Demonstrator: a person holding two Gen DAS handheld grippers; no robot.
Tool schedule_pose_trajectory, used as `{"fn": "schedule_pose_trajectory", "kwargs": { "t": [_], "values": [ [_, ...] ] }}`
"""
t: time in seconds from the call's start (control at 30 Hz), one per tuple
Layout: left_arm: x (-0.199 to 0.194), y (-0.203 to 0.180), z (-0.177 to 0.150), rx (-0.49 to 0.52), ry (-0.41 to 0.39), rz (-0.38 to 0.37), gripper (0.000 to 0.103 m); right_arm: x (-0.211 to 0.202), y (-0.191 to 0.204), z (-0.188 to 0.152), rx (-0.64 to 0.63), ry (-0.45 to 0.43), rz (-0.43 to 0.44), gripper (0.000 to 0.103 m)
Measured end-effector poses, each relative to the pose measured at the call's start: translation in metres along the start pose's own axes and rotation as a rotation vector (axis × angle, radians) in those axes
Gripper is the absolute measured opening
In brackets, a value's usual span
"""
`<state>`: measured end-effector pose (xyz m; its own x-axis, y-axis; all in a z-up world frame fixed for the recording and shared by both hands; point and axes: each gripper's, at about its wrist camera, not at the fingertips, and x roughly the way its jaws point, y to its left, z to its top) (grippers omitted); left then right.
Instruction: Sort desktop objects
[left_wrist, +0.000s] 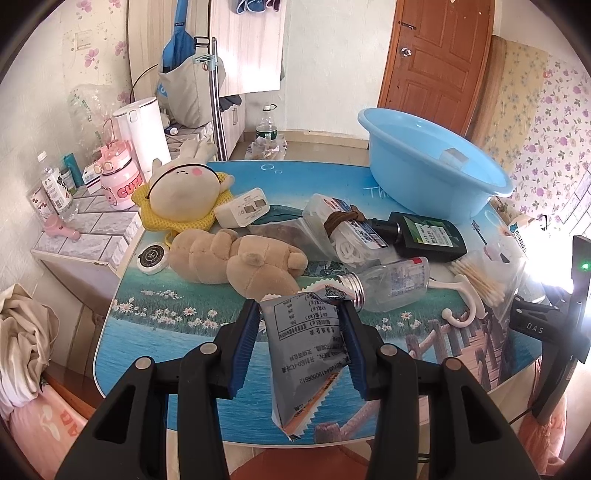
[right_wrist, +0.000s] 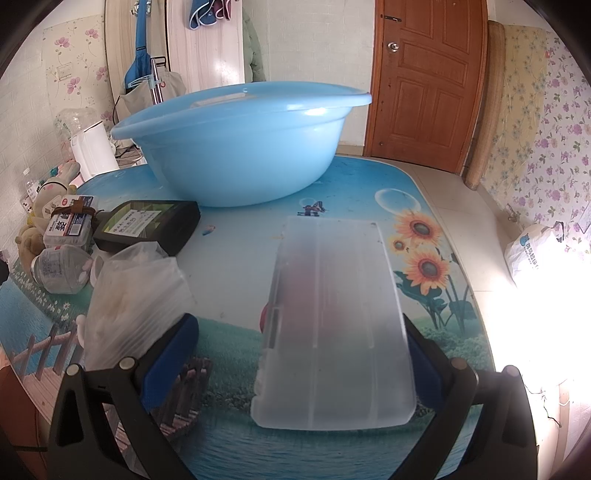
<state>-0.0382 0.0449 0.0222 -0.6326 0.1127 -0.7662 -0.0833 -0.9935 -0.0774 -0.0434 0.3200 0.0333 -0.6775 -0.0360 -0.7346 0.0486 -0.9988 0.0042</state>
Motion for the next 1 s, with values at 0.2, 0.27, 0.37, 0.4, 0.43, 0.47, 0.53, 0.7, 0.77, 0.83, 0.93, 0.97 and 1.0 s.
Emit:
{"fn": "schedule_pose_trajectory", "kwargs": {
  "t": [0.2, 0.27, 0.37, 0.4, 0.43, 0.47, 0.53, 0.7, 0.77, 0.83, 0.93, 0.97, 1.0],
  "values": [
    [0.0001, -0.0002, 0.0000, 0.001, 0.001, 0.000, 0.043, 0.0001, -0.0001, 0.0000, 0.000, 0.000, 0.000, 0.103],
    [0.0004, -0.0003, -0.0007, 0.002, 0.003, 0.003, 0.043, 0.0001, -0.0002, 0.0000, 0.000, 0.000, 0.000, 0.103],
    [0.0014, 0.0009, -0.0017, -0.004, 0.005, 0.001, 0.043, 0.0002, -0.0001, -0.0001, 0.000, 0.000, 0.000, 0.103],
    [0.0017, 0.0010, -0.0019, -0.005, 0.004, 0.001, 0.043, 0.0002, -0.0003, 0.0001, 0.000, 0.000, 0.000, 0.103],
    [0.0018, 0.0012, -0.0018, -0.005, 0.004, 0.001, 0.043, 0.0002, -0.0001, -0.0001, 0.000, 0.000, 0.000, 0.103],
    [0.0016, 0.0012, -0.0017, -0.006, 0.004, 0.001, 0.043, 0.0002, -0.0001, -0.0001, 0.000, 0.000, 0.000, 0.103],
    [0.0017, 0.0014, -0.0018, -0.004, 0.004, 0.001, 0.043, 0.0002, -0.0001, -0.0001, 0.000, -0.001, 0.000, 0.103],
    [0.0017, 0.0024, -0.0010, -0.007, 0.002, 0.000, 0.043, 0.0002, -0.0003, -0.0002, 0.000, -0.001, 0.000, 0.103],
    [0.0017, 0.0028, -0.0006, -0.008, 0.003, -0.001, 0.043, 0.0002, -0.0003, -0.0002, 0.000, -0.001, 0.000, 0.103],
    [0.0015, 0.0035, 0.0003, -0.010, 0.002, -0.002, 0.043, 0.0003, -0.0004, -0.0002, 0.000, -0.001, 0.000, 0.103],
    [0.0016, 0.0035, 0.0004, -0.008, 0.003, -0.001, 0.043, 0.0003, -0.0005, -0.0003, 0.000, -0.001, 0.000, 0.103],
    [0.0017, 0.0036, 0.0006, -0.008, 0.003, 0.000, 0.043, 0.0002, -0.0006, -0.0003, 0.000, -0.001, 0.001, 0.103],
    [0.0016, 0.0038, 0.0008, -0.009, 0.003, -0.001, 0.043, 0.0002, -0.0006, -0.0003, -0.001, -0.001, 0.001, 0.103]
  ]
}}
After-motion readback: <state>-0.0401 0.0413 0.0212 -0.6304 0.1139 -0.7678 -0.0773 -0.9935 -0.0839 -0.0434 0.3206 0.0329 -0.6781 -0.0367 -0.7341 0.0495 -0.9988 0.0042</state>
